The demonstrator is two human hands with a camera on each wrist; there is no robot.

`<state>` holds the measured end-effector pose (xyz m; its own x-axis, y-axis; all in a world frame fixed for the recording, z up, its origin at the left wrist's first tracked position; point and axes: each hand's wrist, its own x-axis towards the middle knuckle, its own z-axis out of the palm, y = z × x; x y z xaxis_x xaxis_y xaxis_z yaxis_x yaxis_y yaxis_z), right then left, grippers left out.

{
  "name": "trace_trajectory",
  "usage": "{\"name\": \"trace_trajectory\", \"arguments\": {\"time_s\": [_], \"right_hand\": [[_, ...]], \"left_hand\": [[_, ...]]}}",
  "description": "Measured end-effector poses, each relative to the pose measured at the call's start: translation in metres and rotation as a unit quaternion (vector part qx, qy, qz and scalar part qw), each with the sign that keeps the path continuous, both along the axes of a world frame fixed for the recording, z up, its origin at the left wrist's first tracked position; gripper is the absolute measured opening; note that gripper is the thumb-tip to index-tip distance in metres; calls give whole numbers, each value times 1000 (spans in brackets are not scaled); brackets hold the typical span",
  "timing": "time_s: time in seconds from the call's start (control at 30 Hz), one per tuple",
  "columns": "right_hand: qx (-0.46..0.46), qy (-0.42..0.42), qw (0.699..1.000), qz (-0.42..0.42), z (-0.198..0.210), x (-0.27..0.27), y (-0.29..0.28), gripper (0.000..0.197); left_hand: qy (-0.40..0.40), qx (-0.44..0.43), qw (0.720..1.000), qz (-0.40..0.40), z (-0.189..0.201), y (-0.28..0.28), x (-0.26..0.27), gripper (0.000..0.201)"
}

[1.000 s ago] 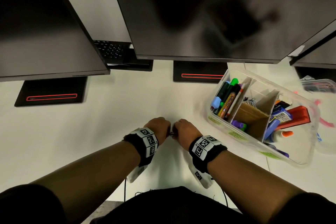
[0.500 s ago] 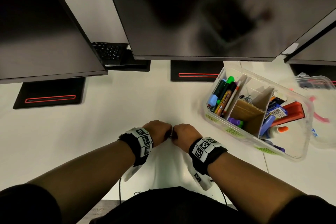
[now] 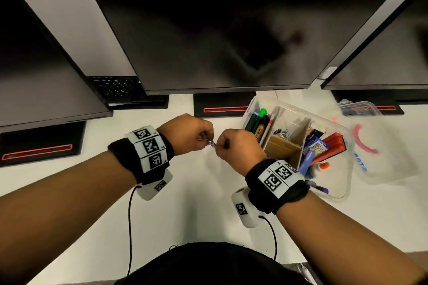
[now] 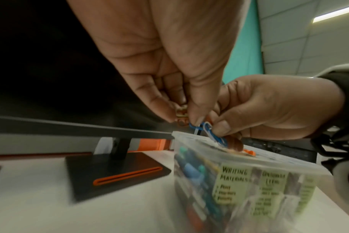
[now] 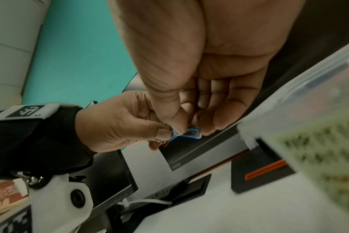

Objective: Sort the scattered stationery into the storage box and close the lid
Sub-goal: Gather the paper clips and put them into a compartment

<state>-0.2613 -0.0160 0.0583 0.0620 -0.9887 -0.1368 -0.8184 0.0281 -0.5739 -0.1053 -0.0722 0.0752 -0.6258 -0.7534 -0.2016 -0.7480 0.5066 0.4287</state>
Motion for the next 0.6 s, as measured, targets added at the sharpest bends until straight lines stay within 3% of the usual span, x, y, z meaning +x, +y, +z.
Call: {"name": "trace_trajectory", "arguments": {"time_s": [0.3,0.6], "right_hand": [[-33,5,997,-76,29,-87,-3,6],[5,48,991,-125,28,-153,-18,5]], "left_hand": [[45,-28,997,-65,25,-20,-95,13],[87,8,994,-61,8,-32,-168,17]]}}
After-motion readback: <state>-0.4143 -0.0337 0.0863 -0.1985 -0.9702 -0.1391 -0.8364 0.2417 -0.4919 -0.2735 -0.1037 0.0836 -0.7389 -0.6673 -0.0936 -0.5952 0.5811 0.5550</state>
